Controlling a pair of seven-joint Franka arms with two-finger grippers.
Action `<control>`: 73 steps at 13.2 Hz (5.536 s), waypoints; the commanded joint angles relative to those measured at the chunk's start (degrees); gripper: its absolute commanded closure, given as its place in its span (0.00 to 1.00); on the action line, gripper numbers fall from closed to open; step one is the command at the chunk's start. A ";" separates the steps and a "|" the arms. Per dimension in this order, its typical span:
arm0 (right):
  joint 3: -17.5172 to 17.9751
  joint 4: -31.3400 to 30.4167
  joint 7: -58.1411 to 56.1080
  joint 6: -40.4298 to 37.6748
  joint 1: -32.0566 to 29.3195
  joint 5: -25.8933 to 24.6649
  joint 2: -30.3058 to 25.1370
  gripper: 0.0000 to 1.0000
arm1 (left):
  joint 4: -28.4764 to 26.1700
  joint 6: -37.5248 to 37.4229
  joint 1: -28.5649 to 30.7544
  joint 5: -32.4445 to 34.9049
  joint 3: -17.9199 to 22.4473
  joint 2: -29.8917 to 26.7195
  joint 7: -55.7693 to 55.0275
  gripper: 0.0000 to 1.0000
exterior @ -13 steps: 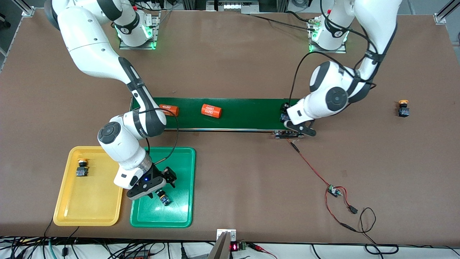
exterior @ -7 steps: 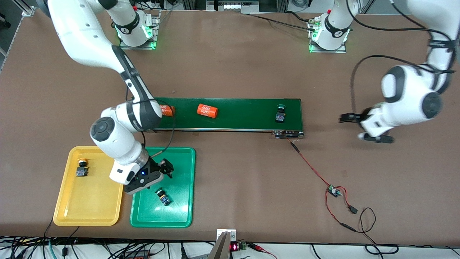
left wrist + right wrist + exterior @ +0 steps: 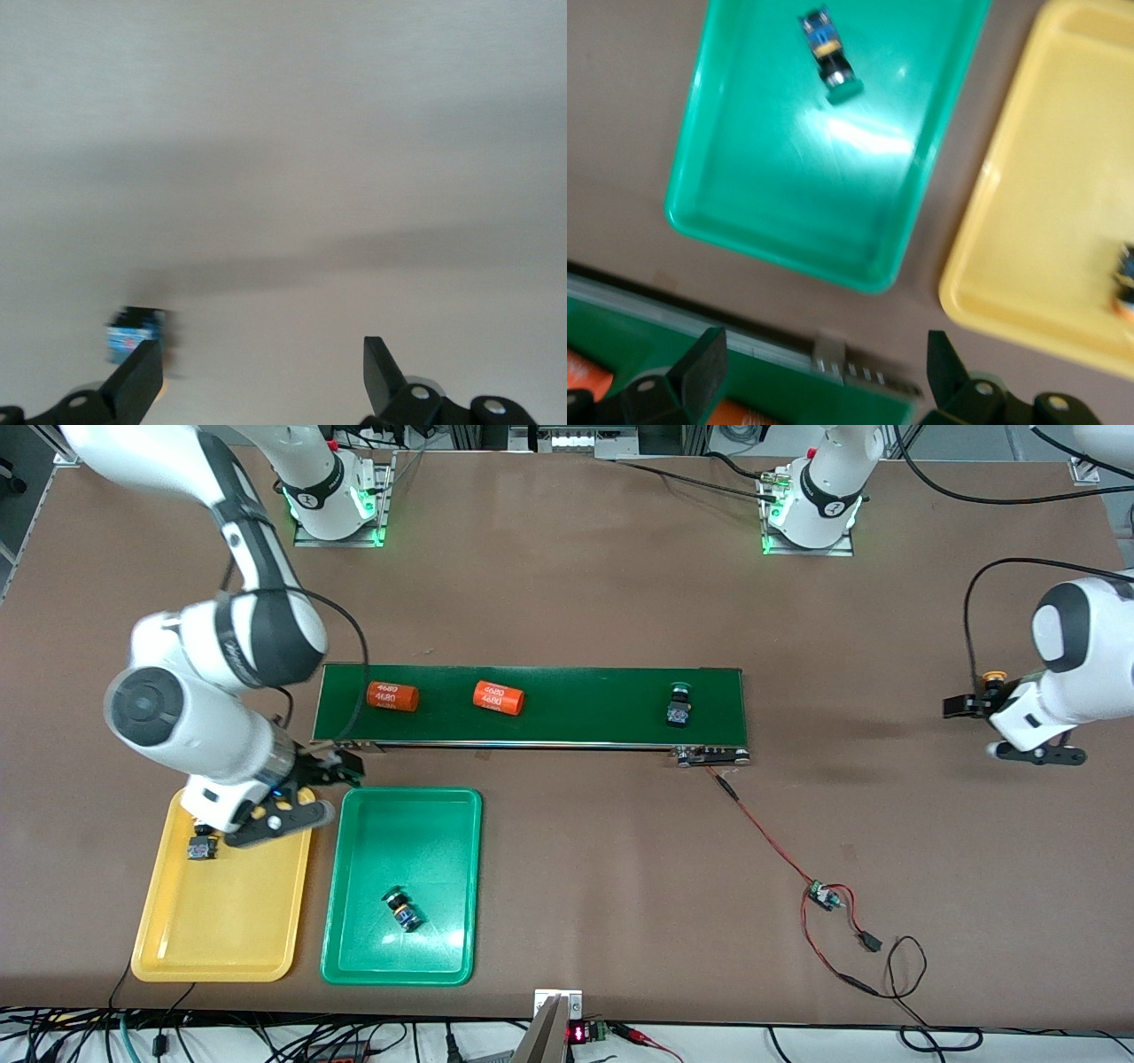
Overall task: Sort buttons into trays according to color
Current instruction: 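Withdraw the right gripper while the left gripper grasps another table button, then carry the orange-capped button with the left gripper onto the belt end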
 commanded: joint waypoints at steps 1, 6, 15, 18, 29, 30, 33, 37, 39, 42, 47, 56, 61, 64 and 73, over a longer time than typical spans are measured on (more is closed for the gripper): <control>0.29 -6.36 0.61 -6.04 -3.63 0.48 -8.91 0.00 | 2.34 4.81 5.03 1.28 -0.62 4.25 8.05 0.00; 0.38 -13.04 3.50 -11.95 -7.68 0.66 -18.58 0.00 | 7.00 5.00 10.05 0.58 -0.62 9.71 18.18 0.00; 4.50 -25.88 10.10 -10.55 -8.65 1.18 -27.12 0.00 | 8.85 5.09 11.99 0.67 -0.71 12.97 27.23 0.00; 5.12 -25.80 10.19 -9.23 -8.65 1.19 -26.95 0.00 | 8.24 4.04 14.19 0.49 -0.71 13.06 29.26 0.00; 5.21 -24.31 11.42 -9.58 -8.39 1.19 -25.81 0.00 | 3.40 3.67 15.68 0.75 -0.62 13.94 30.23 0.00; 5.21 -24.39 11.42 -9.58 -8.39 1.19 -25.81 0.00 | 3.40 4.20 15.86 0.67 -0.62 14.46 32.32 0.08; 5.21 -24.31 11.42 -9.49 -8.30 1.19 -25.55 0.00 | 3.58 4.39 16.30 0.49 -0.62 14.65 34.89 0.66; 5.21 -24.39 11.34 -9.75 -8.38 1.10 -25.55 0.00 | 3.32 3.07 16.48 0.40 -0.88 12.81 36.21 1.00; 5.04 -24.39 11.25 -10.02 -8.74 0.92 -25.63 0.00 | 3.40 -0.69 14.56 0.40 -1.85 9.57 35.69 1.00; 4.25 -24.48 10.55 -9.93 -9.52 0.13 -25.98 0.00 | 3.67 -5.18 8.59 -0.56 -2.20 5.61 33.15 1.00; 3.81 -24.31 8.79 -13.26 -12.25 0.22 -28.53 0.00 | 4.19 -11.96 -2.93 -9.08 -8.51 1.99 13.93 1.00; 3.19 -20.53 9.57 -17.22 -13.75 1.01 -29.06 0.00 | 4.99 -7.93 -25.51 -18.66 -9.85 1.20 -20.80 1.00; 3.10 -19.56 9.14 -17.24 -13.75 1.01 -28.80 0.00 | 4.81 -0.82 -33.53 -18.84 -9.85 4.09 -26.19 0.98; 3.28 -19.47 9.67 -16.35 -13.92 1.01 -28.45 0.00 | 4.90 6.21 -33.80 -18.84 -9.94 6.99 -26.19 0.97; 3.45 -19.21 10.02 -19.35 -14.45 1.01 -28.54 0.00 | 4.55 7.55 -35.12 -18.84 -9.94 7.79 -27.60 0.95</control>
